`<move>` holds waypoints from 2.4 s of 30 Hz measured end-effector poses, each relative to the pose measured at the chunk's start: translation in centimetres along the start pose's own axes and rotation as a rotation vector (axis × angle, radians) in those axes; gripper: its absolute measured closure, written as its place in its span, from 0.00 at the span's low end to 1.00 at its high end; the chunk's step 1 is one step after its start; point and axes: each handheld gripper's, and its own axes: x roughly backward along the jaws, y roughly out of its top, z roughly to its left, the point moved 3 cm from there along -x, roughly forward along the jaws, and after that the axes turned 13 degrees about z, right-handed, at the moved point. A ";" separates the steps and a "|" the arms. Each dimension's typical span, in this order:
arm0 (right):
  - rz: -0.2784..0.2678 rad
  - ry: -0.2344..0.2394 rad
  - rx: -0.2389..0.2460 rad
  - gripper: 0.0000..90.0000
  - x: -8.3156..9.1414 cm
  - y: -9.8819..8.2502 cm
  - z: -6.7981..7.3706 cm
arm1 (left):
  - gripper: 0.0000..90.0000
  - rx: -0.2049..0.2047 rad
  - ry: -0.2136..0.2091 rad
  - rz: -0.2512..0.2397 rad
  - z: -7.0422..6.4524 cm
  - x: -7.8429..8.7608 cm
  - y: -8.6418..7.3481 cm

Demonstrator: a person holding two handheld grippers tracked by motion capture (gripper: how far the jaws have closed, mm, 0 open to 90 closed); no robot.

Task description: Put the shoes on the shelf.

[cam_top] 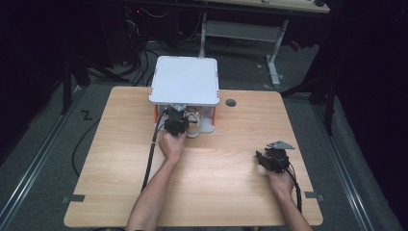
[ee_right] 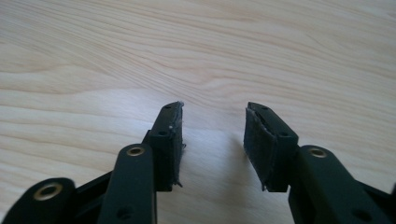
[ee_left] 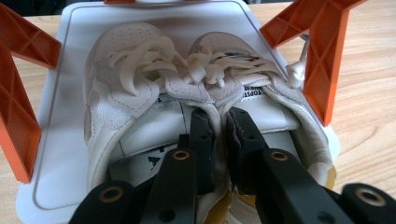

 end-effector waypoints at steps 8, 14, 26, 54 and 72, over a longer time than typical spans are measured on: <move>-0.117 0.162 0.032 0.73 2.7 4.1 2.2 | 0.88 0.006 -0.007 -0.010 0.4 -0.2 0.0; -0.177 0.283 0.049 0.79 5.3 8.0 3.9 | 0.84 -0.012 -0.002 -0.016 0.3 -0.4 0.0; -0.230 0.315 0.185 0.86 7.3 17.0 8.8 | 0.72 -0.027 -0.008 -0.013 0.6 -0.2 0.0; -0.175 0.208 0.177 0.87 3.7 22.8 11.2 | 0.17 -0.073 -0.040 0.000 -0.6 5.9 -2.9; -0.161 0.193 0.192 0.87 3.8 22.9 11.4 | 0.22 0.078 0.040 0.091 -1.0 1.4 -4.7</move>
